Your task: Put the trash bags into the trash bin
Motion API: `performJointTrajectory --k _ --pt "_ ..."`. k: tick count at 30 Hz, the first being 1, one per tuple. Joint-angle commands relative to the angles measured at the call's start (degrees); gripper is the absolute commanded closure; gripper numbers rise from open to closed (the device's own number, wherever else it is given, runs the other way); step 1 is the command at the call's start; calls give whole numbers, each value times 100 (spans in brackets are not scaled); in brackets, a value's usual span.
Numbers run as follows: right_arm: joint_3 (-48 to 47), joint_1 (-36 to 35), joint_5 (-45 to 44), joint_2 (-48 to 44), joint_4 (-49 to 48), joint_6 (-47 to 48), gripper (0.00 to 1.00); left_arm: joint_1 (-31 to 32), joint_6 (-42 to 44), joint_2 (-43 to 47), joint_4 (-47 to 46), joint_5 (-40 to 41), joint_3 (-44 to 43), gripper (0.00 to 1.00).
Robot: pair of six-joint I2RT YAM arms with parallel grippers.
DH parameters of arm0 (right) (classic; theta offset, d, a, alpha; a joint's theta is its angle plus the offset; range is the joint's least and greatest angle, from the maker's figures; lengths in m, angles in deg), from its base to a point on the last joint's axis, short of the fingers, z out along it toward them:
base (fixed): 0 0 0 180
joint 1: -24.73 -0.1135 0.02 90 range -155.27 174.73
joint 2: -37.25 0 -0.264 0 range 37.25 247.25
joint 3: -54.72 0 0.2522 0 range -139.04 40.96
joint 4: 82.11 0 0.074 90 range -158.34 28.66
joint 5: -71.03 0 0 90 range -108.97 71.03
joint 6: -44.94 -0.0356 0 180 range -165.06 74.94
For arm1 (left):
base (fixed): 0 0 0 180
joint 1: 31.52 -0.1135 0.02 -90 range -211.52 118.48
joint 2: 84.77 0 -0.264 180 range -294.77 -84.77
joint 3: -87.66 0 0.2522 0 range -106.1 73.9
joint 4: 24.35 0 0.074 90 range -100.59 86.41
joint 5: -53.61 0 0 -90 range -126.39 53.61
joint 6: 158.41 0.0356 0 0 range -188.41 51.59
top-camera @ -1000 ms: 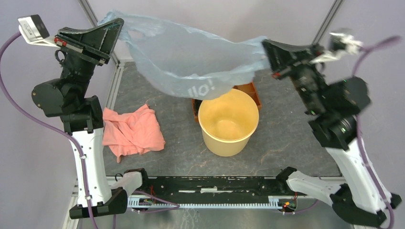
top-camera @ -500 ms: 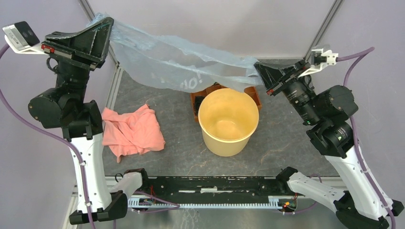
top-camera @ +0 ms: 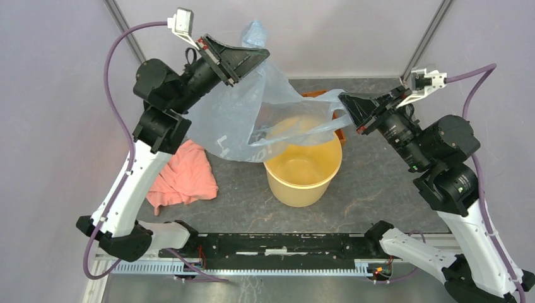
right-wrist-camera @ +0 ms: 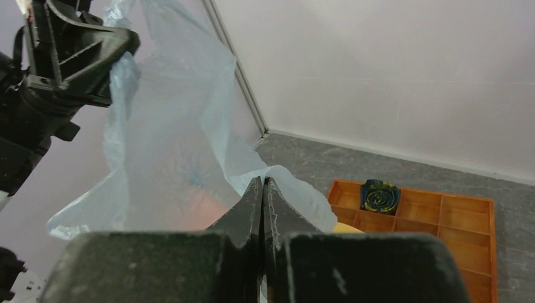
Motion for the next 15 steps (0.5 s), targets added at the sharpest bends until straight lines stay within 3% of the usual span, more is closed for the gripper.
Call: performJointTrajectory --k 1,7,15 --pt "-422 3 388 -114 364 -137 100 259 838 197 158 63 -453 98" --pt "-664 5 908 -298 535 -72 100 611 596 -366 1 -347 -1494 98" --pt "-532 6 188 -627 888 492 100 1512 812 -789 -454 227 -1310 98"
